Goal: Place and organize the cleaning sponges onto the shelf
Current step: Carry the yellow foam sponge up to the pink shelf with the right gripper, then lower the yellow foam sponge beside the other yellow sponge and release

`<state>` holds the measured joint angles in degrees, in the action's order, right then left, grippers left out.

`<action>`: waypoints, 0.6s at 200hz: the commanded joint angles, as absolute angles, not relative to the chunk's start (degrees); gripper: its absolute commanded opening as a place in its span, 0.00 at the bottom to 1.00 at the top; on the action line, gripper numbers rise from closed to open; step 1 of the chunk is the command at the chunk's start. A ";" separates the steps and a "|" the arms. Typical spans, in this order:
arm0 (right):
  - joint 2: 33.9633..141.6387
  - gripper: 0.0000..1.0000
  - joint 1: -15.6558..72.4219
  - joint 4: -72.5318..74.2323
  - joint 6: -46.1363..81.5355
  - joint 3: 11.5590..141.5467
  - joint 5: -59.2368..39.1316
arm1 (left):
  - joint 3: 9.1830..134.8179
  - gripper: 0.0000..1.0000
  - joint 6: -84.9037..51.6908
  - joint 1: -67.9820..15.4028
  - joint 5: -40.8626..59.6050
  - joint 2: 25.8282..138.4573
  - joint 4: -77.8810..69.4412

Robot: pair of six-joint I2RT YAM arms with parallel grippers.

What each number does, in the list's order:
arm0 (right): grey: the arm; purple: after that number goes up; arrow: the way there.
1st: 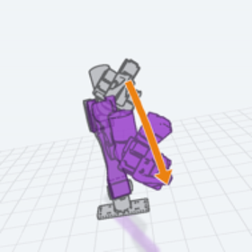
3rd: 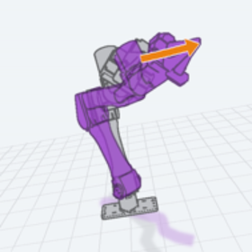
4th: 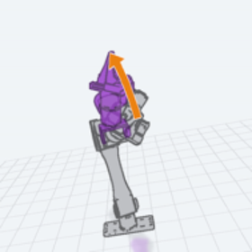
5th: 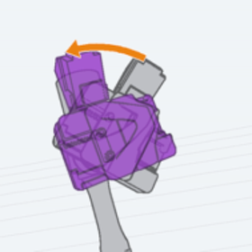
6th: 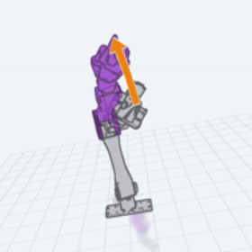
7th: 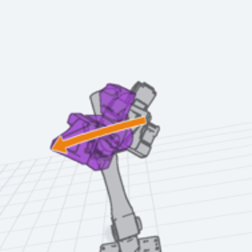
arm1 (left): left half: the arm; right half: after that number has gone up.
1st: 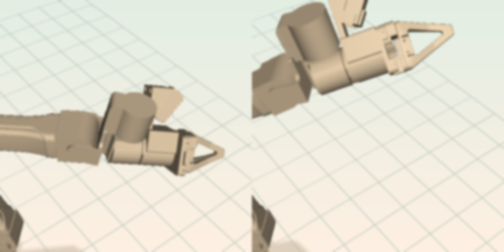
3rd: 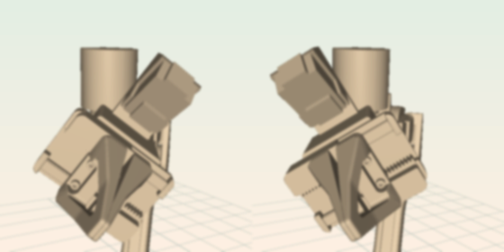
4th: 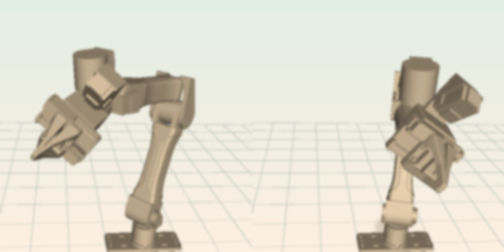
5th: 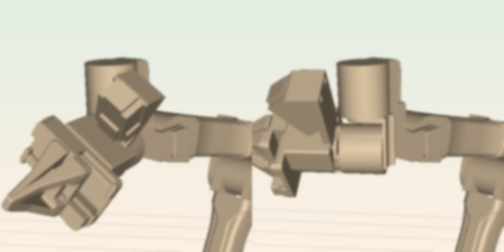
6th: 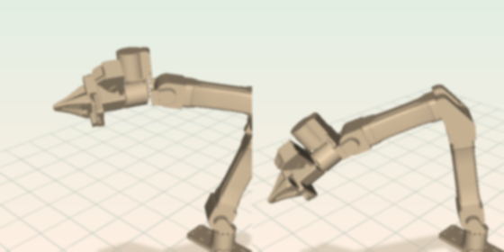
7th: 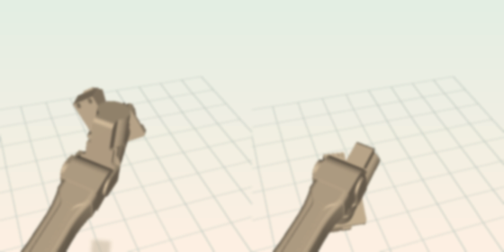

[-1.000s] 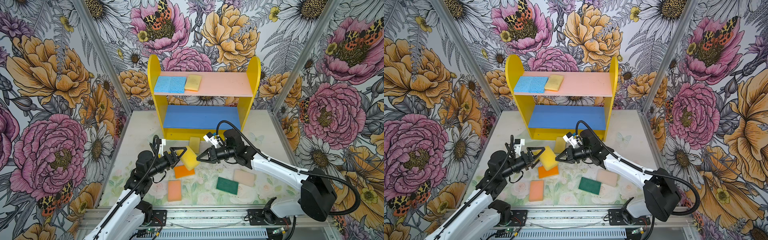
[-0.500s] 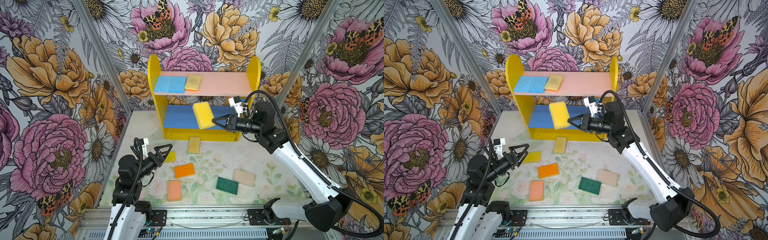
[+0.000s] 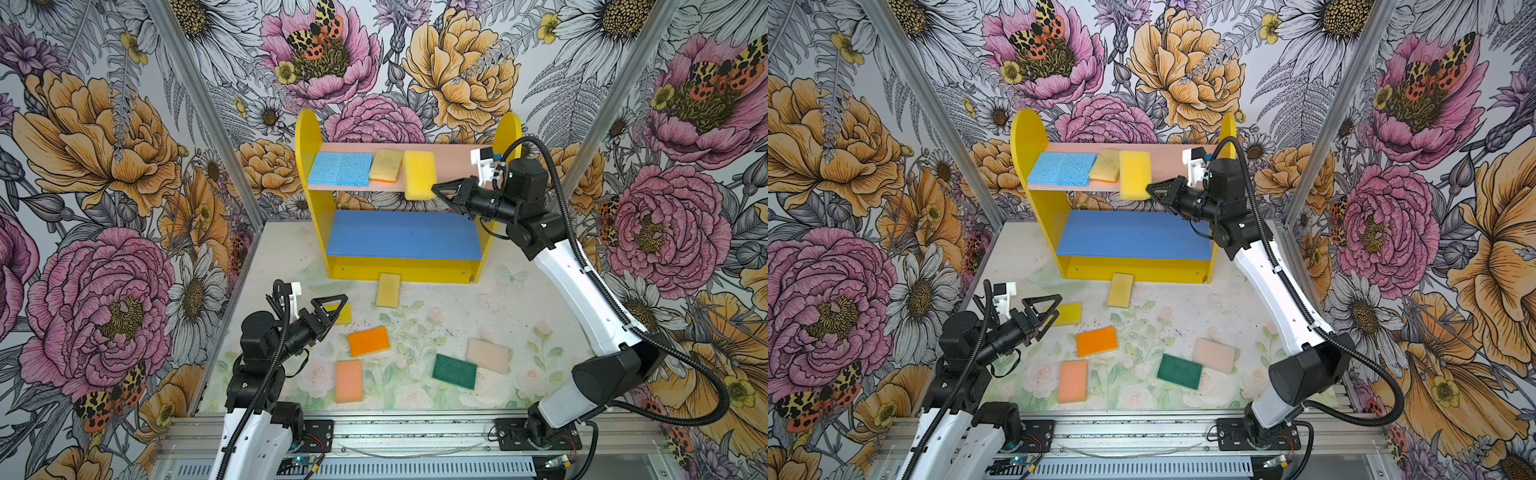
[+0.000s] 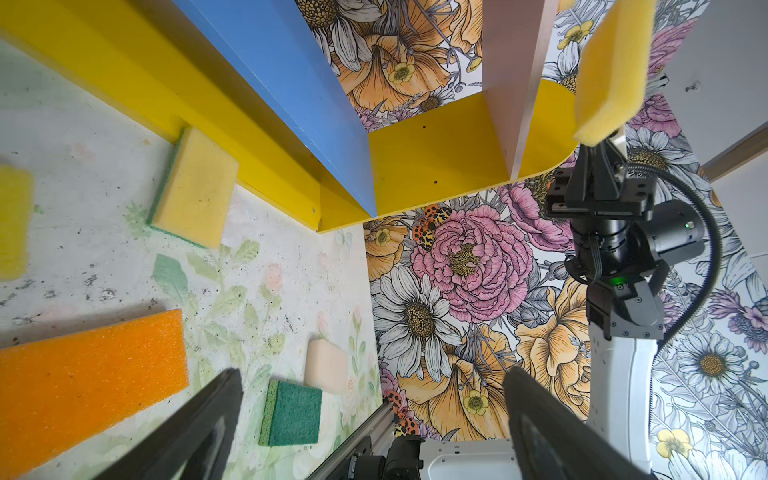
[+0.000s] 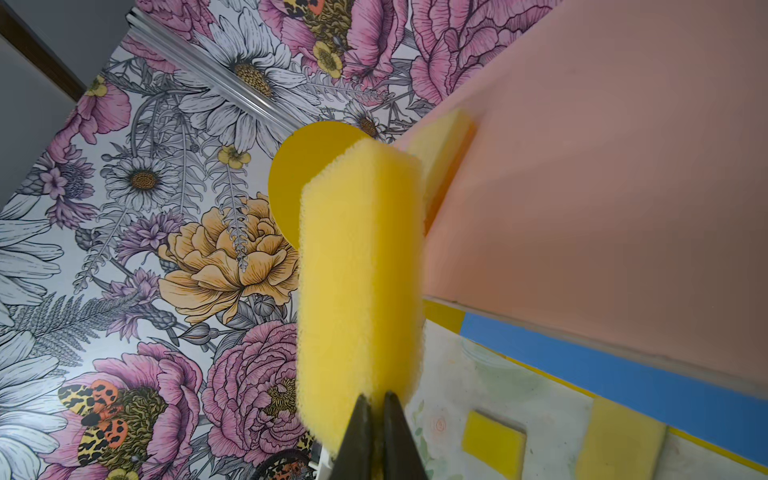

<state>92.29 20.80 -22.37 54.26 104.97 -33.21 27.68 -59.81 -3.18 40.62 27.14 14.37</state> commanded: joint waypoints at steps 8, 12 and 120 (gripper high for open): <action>94.10 0.09 20.65 -24.00 52.67 110.34 -27.14 | 27.11 0.99 -58.45 -2.73 42.22 27.60 14.90; 94.32 0.09 20.67 -23.99 52.65 110.66 -26.51 | 27.11 0.99 -58.35 -2.72 42.21 27.60 14.94; 102.02 0.12 20.81 -25.14 55.80 117.55 -24.51 | 27.00 0.99 -57.65 -2.73 42.23 27.86 16.16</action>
